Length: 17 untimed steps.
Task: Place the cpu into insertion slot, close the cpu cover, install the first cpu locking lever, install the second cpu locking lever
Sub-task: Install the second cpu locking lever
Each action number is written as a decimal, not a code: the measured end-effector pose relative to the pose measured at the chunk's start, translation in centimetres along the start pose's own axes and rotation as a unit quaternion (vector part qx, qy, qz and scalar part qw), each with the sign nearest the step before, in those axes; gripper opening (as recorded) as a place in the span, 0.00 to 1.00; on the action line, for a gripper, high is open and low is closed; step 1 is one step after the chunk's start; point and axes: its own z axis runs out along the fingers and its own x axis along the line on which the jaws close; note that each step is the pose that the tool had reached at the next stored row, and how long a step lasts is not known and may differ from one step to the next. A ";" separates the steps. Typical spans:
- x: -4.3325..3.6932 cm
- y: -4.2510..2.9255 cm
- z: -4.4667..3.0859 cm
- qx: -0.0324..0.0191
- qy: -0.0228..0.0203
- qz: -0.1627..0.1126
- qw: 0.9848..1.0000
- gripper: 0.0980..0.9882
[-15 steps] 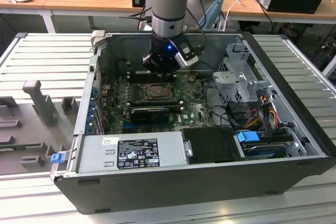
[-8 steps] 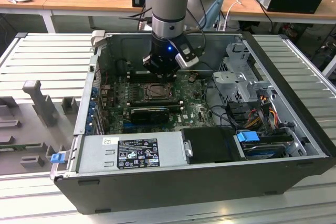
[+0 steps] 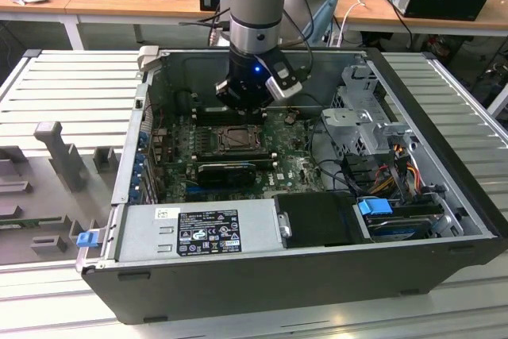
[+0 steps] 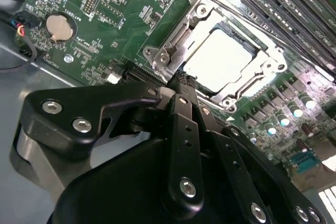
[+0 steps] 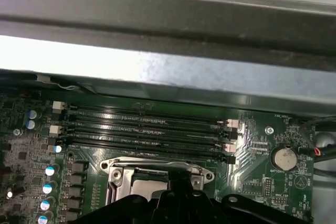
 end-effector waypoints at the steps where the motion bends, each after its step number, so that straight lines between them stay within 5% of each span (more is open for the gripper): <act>1: 0.00 0.00 -0.07 0.000 0.000 0.000 1.000 0.01; 6: 0.13 -1.00 -0.18 0.000 0.000 0.000 1.000 0.01; 17: 0.14 -1.23 -1.56 0.000 0.000 0.000 1.000 0.01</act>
